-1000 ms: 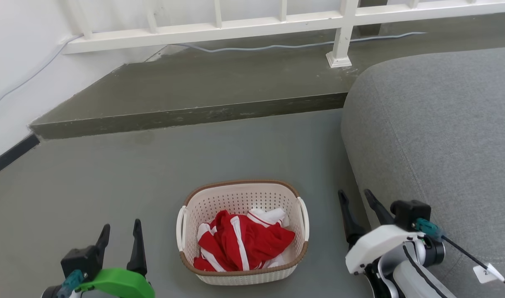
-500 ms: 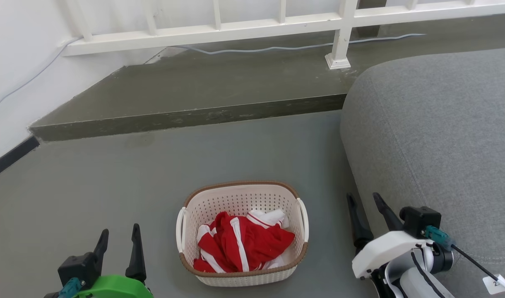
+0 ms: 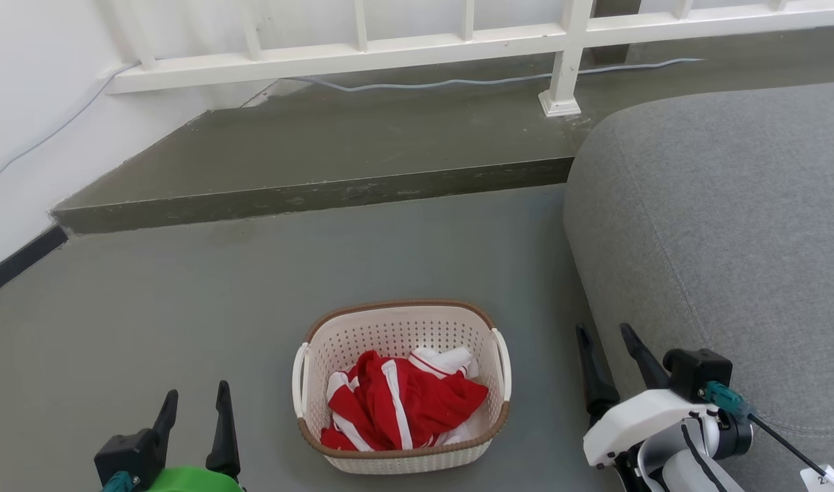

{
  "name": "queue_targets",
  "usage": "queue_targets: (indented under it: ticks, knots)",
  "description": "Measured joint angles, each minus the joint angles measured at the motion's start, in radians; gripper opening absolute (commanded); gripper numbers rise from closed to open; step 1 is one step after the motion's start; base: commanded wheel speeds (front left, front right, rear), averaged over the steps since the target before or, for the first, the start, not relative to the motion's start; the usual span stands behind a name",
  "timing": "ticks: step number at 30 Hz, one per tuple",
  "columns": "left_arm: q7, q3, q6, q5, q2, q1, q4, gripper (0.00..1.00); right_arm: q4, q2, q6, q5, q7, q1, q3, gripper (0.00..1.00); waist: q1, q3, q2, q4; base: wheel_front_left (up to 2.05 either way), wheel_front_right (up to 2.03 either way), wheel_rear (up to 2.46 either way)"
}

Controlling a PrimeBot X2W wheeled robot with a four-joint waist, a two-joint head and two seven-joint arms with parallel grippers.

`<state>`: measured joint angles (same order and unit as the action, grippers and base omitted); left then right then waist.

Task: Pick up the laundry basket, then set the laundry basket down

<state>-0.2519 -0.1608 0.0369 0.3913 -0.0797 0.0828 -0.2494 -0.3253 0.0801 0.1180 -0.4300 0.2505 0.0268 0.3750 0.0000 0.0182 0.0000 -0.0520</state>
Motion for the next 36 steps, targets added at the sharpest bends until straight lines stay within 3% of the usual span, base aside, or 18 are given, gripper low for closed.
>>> queue_targets:
  ticks: [6, 7, 19, 36]
  knots:
    - [0.000, 0.004, 0.000, 0.000, 0.000, 0.001, 0.005, 1.00, 0.008, -0.002, 0.000, 0.009, 0.000, -0.016, -0.009, 1.00, 0.0000, 0.001, 0.0000, 0.002, 0.00, 0.00, 0.00]
    - [0.001, 0.001, 0.000, 0.001, 0.001, 0.001, -0.003, 0.00, -0.001, -0.002, -0.002, 0.008, -0.001, -0.018, -0.008, 0.00, 0.0000, 0.001, 0.0000, 0.002, 0.00, 0.00, 0.00]
    - [0.021, 0.001, -0.002, 0.032, 0.025, 0.010, -0.067, 0.00, -0.051, -0.013, -0.006, -0.023, -0.006, -0.077, -0.016, 0.00, 0.0000, 0.000, 0.0000, 0.004, 0.00, 0.00, 0.00]
    - [0.086, 0.047, -0.028, 0.236, 0.026, 0.006, -0.073, 0.00, -0.026, -0.017, -0.043, -0.230, -0.058, -0.075, -0.087, 0.00, 0.0001, -0.004, 0.0000, 0.013, 0.00, 0.00, 0.00]
